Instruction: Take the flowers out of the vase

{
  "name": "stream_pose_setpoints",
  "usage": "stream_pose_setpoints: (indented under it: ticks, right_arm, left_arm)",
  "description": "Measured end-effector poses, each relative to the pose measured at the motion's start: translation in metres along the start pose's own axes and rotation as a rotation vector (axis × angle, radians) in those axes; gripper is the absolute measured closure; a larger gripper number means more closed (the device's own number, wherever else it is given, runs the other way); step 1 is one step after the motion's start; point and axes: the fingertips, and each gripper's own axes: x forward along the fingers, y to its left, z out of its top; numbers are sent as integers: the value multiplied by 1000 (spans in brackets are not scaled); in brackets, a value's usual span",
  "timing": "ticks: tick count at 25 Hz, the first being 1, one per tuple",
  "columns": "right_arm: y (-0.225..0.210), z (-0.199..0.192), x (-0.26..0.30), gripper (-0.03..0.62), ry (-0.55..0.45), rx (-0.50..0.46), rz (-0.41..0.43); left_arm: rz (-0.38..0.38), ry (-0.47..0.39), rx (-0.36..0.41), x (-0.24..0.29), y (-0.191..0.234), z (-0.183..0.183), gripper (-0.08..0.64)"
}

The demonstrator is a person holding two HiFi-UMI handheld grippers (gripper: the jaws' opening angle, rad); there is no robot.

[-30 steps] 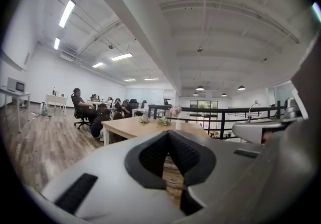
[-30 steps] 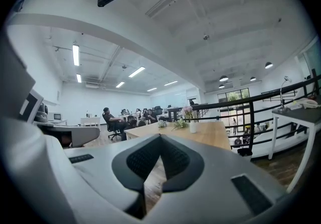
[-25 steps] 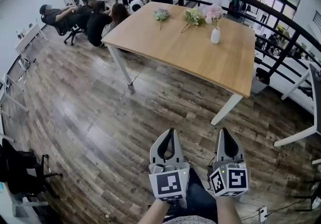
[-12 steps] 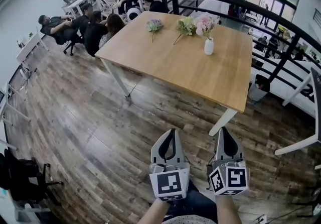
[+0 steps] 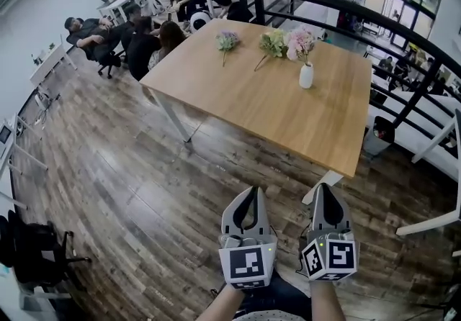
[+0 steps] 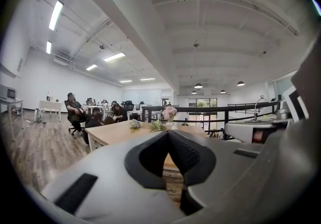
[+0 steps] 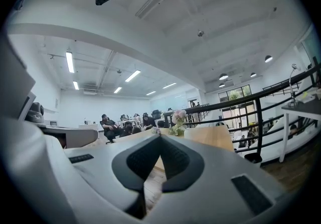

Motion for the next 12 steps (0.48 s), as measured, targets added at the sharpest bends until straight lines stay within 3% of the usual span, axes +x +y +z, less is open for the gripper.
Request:
stream_pose_setpoints:
  ticks: [6, 12]
  right_arm:
    - [-5, -7, 21, 600, 20, 6, -9]
    - [-21, -5, 46, 600, 16, -13, -55]
  left_arm:
    - [4, 27, -7, 22, 9, -5, 540]
    - [-42, -11, 4, 60, 8, 2, 540]
